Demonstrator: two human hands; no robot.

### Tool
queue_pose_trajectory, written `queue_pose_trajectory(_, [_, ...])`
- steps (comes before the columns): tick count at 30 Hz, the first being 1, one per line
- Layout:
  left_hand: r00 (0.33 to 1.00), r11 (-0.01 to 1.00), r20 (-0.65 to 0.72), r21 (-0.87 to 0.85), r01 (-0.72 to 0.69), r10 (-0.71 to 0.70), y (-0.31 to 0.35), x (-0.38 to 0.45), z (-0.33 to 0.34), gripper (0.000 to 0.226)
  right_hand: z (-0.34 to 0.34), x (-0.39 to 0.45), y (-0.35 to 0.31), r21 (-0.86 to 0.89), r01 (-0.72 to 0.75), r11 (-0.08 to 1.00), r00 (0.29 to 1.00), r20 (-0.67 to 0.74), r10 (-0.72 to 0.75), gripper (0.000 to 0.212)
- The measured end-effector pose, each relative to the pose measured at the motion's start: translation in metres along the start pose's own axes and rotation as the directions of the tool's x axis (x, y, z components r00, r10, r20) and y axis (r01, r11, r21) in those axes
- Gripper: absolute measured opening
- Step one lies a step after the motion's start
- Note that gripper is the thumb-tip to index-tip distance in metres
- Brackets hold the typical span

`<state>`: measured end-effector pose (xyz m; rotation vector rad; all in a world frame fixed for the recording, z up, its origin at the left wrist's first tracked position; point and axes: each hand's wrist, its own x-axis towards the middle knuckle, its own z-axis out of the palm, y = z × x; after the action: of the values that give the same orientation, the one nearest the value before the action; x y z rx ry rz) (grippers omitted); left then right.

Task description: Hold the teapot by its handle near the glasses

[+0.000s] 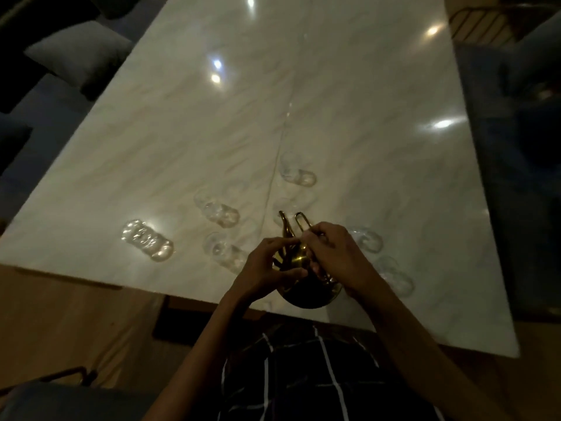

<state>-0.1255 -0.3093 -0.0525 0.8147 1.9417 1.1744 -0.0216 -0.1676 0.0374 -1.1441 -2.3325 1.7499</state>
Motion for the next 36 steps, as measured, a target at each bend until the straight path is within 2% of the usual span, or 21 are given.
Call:
queue_pose_trajectory(6, [0.985, 0.999, 0.167, 0.032, -0.036, 0.03, 0.018, 0.019, 0.065, 0.06, -0.05, -0.029, 0.054, 0.055, -0.063, 0.996, 0.989, -0.129, 0.07, 0.024])
queue_pose_trajectory(11, [0.941, 0.992, 0.334, 0.084, -0.09, 0.057, 0.035, 0.03, 0.108, 0.059, -0.078, -0.06, 0.082, 0.193, -0.112, 0.975, 0.954, -0.254, 0.16, 0.02])
queue_pose_trajectory(15, [0.884, 0.979, 0.46, 0.126, -0.158, 0.083, 0.044, 0.038, 0.132, 0.059, -0.087, -0.081, 0.097, 0.253, -0.151, 0.956, 0.899, -0.368, 0.239, 0.022])
queue_pose_trajectory(22, [0.781, 0.948, 0.6, 0.115, -0.298, 0.173, 0.053, 0.035, 0.168, 0.061, -0.087, -0.113, 0.117, 0.402, -0.196, 0.894, 0.756, -0.519, 0.399, 0.019])
queue_pose_trajectory(29, [0.697, 0.914, 0.679, 0.095, -0.394, 0.23, 0.044, 0.033, 0.196, 0.058, -0.079, -0.13, 0.132, 0.554, -0.187, 0.812, 0.622, -0.573, 0.534, 0.017])
queue_pose_trajectory(33, [0.665, 0.886, 0.726, 0.179, -0.428, 0.175, 0.041, 0.031, 0.21, 0.061, -0.08, -0.133, 0.15, 0.61, -0.189, 0.769, 0.572, -0.568, 0.591, 0.014])
queue_pose_trajectory(36, [0.638, 0.863, 0.761, 0.239, -0.446, 0.119, 0.038, 0.036, 0.223, 0.062, -0.088, -0.131, 0.167, 0.644, -0.191, 0.741, 0.56, -0.548, 0.621, 0.013])
